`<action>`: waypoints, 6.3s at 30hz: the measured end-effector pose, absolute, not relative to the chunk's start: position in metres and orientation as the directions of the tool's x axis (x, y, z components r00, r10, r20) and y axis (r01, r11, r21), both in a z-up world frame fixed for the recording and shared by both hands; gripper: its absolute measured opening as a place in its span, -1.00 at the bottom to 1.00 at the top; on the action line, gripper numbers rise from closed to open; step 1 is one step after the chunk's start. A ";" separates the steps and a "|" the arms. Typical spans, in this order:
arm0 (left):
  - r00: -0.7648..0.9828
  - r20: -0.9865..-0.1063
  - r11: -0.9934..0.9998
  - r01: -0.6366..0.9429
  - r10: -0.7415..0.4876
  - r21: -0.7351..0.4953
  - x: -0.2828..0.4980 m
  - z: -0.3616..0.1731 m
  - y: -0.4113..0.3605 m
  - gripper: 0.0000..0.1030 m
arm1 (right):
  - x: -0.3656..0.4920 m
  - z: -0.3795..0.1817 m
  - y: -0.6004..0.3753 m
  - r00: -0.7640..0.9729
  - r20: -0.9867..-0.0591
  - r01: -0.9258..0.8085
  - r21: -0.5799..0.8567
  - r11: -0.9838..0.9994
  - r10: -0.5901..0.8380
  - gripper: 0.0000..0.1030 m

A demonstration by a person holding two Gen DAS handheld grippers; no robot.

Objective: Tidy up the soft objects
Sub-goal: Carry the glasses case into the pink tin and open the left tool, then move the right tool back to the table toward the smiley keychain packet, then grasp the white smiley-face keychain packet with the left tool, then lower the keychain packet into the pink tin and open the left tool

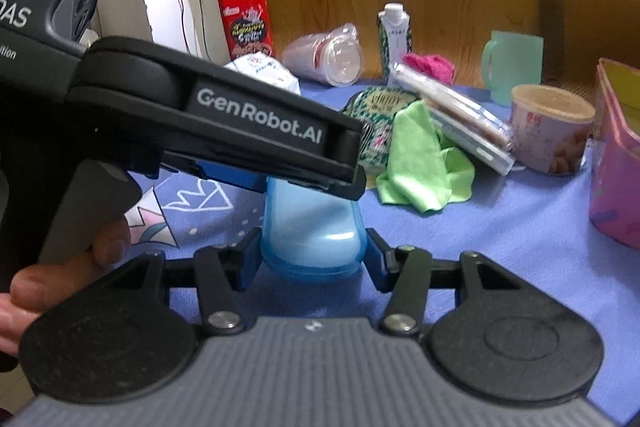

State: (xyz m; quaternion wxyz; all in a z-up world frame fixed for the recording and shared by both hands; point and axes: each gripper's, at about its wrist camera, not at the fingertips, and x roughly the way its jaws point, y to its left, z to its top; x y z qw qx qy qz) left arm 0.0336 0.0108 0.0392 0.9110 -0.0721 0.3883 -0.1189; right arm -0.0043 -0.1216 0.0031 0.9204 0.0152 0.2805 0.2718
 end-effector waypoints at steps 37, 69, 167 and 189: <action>0.606 -0.599 0.803 0.586 -0.524 -0.109 0.101 0.096 -0.259 0.45 | 0.019 0.041 -0.324 0.946 -0.301 -0.074 0.165 0.983 0.122 0.08; 0.776 -0.614 0.978 0.021 -0.146 -0.206 0.081 0.056 0.040 0.53 | 0.080 0.030 -0.168 0.833 -0.416 -0.410 -0.020 0.912 0.365 -0.11; 0.665 -0.647 0.926 0.307 -0.373 -0.218 0.028 0.042 -0.020 0.45 | 0.007 -0.008 -0.173 0.750 -0.468 -0.488 0.086 0.868 0.468 0.24; 0.529 -0.595 0.741 0.647 -0.605 -0.179 0.106 0.082 -0.258 0.47 | 0.008 0.030 -0.344 0.944 -0.331 0.013 0.076 0.997 0.013 0.23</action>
